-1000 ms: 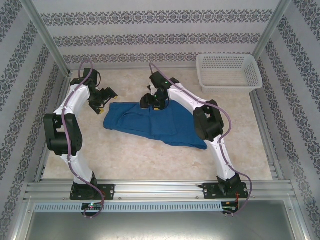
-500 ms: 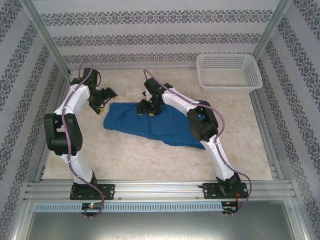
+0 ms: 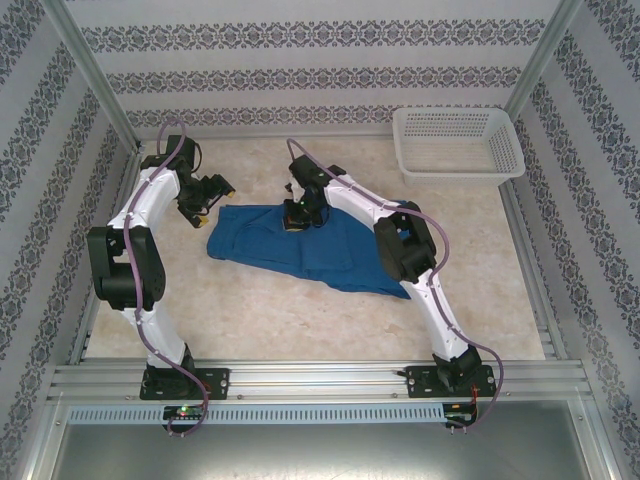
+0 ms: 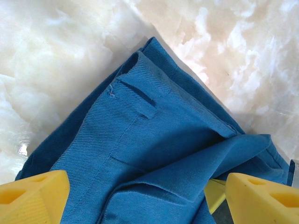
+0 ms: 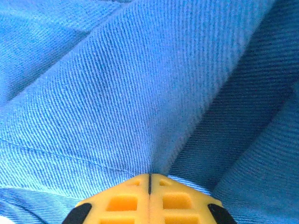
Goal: Roll up the long pants
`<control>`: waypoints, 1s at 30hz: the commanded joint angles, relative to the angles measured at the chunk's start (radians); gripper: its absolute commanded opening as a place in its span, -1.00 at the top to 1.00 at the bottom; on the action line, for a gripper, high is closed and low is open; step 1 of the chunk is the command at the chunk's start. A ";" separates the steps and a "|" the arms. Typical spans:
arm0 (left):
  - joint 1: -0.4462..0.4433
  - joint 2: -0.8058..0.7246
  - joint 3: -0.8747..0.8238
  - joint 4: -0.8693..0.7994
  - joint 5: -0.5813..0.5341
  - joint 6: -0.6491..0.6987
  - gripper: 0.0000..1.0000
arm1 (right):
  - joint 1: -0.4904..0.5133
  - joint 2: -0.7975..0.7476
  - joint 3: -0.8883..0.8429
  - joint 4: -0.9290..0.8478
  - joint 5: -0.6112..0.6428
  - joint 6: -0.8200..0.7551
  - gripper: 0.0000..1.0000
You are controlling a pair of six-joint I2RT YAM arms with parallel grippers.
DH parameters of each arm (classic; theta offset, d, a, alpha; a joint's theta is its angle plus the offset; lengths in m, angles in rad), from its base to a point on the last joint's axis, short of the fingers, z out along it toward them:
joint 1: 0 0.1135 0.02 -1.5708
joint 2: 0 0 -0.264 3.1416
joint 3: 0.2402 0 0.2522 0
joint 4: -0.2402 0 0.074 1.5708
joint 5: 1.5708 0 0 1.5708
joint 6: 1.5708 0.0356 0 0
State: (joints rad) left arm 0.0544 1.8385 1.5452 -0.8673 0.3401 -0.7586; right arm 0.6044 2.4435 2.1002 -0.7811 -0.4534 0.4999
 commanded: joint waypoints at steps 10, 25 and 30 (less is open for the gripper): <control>0.013 0.018 0.045 -0.039 0.010 0.017 -0.73 | -0.011 0.156 0.420 -0.007 -0.170 0.112 0.79; 0.021 0.008 0.027 -0.029 0.010 0.019 -0.73 | -0.042 -0.041 -0.034 -0.014 -0.021 -0.038 -0.32; 0.021 0.000 0.029 -0.037 -0.001 0.022 -0.73 | -0.036 -0.033 -0.062 0.019 -0.026 -0.023 -0.32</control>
State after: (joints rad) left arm 0.0669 1.8481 1.5757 -0.8791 0.3401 -0.7441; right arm 0.5606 2.4241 2.0594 -0.7662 -0.5022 0.4873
